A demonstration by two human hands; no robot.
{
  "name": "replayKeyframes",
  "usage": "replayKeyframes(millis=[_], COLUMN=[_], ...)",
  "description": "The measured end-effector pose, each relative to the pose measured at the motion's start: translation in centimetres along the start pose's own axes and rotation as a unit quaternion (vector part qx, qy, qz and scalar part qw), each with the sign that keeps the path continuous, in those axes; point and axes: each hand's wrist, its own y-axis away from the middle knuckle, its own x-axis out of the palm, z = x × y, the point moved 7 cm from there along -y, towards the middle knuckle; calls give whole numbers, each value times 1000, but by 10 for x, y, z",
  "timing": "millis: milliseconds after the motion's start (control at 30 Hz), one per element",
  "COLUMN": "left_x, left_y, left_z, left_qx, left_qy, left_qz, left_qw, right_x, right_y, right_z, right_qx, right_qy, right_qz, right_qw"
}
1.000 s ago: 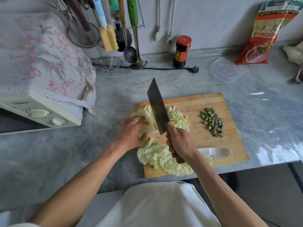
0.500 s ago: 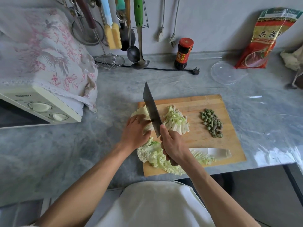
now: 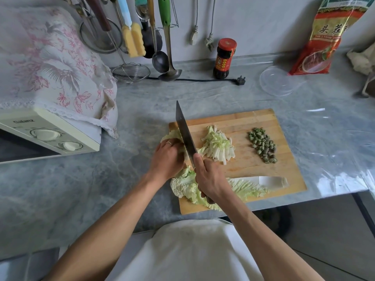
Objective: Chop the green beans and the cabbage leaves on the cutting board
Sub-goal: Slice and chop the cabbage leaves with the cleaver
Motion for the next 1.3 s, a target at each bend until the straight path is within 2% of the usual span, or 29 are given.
replayKeyframes(millis=[200,333,500,600,767,1033,1133,1300], left_x=[5,14,22,23,24,22,24,36], left_y=[-1,1,-5,-5,-4,-2,-4,-6], left_z=[2,7,10,9,8,3,6,18], left_qx=[-6,-32,-54,-64,-77,-101,-98,-84], left_qy=[-27,-6,-32,-18,-11,4,3,-27], left_qz=[12,21,71,91,93,99,103,102], left_qw=[1000,999,996,994,993,990,990,991], right_x=[11,19,15,15,20,18,24,23], right_y=[1,8,0,1,-4,-9,-21,-9], right_z=[-7,6,-7,-6,-9,-6,-3,-9], right_qx=[47,-56,-13,-29,-54,-47,-28,-54], right_qy=[93,49,26,33,68,47,74,50], right_qz=[23,-4,-24,-22,-18,-28,-11,-22], right_qw=[994,997,999,999,996,997,997,997])
